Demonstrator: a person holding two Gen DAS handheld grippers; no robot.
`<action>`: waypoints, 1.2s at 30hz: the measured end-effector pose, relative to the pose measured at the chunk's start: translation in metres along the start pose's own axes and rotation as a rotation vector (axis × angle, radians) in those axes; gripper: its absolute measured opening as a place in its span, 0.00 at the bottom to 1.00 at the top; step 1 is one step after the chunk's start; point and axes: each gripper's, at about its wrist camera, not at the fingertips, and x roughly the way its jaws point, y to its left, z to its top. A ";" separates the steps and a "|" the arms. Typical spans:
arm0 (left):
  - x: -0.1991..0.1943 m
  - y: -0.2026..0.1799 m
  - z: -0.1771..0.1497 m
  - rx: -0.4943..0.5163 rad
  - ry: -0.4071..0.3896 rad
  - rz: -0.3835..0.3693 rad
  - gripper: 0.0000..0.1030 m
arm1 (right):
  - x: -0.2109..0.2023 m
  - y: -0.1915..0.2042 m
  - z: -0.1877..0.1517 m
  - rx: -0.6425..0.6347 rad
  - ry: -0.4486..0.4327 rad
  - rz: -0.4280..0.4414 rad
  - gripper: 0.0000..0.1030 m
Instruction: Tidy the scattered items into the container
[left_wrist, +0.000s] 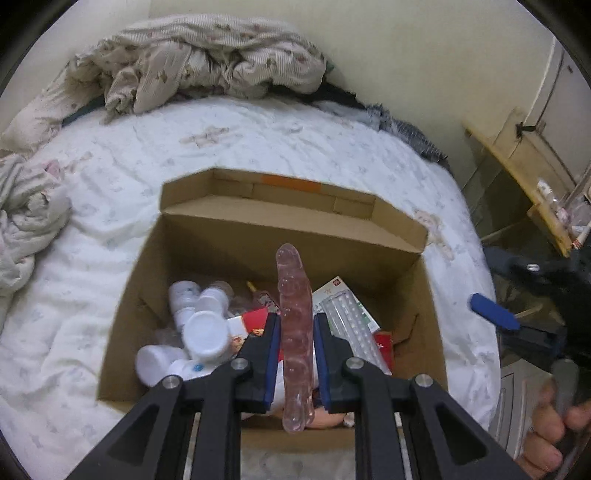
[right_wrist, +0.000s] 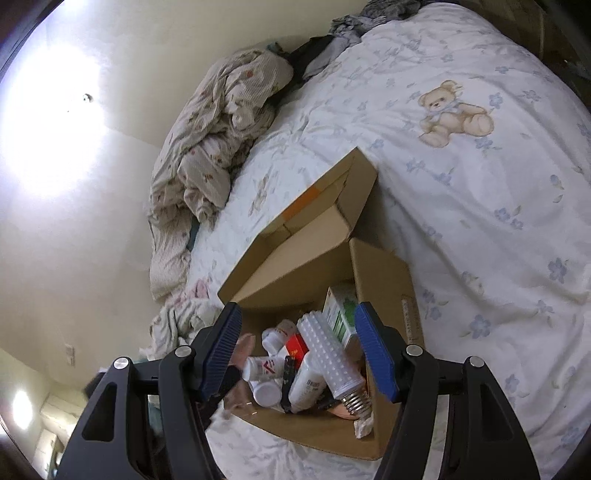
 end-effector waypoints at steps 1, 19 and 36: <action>0.005 0.000 0.002 -0.003 0.019 0.008 0.17 | -0.001 0.000 0.002 0.004 -0.004 0.002 0.66; -0.123 0.033 -0.028 0.018 -0.077 0.000 0.73 | -0.017 0.072 -0.045 -0.421 0.040 -0.146 0.69; -0.103 0.038 -0.080 0.114 -0.025 0.168 0.78 | 0.009 0.090 -0.154 -0.745 0.041 -0.330 0.99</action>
